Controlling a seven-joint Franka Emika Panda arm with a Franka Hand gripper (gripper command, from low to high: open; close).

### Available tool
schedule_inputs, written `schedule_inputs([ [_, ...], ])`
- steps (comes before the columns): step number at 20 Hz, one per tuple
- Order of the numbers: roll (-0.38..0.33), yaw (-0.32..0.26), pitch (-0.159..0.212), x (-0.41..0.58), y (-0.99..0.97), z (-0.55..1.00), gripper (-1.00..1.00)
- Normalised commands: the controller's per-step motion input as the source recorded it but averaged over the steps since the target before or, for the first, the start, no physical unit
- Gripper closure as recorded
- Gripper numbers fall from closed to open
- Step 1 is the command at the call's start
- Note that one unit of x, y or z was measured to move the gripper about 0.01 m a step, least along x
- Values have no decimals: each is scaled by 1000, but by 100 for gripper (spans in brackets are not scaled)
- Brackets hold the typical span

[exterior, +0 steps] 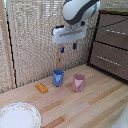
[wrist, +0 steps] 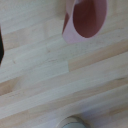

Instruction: Kindly get your arm to the topmost drawer handle. Get a good grip on it, then softly pull to open it.

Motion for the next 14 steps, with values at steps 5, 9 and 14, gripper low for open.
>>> schedule_inputs([
  [5,-365,51,-27,-135,-410,21,-100],
  [9,-375,84,-25,-104,-368,0,-100],
  [14,-375,88,-26,-61,-331,0,-100],
])
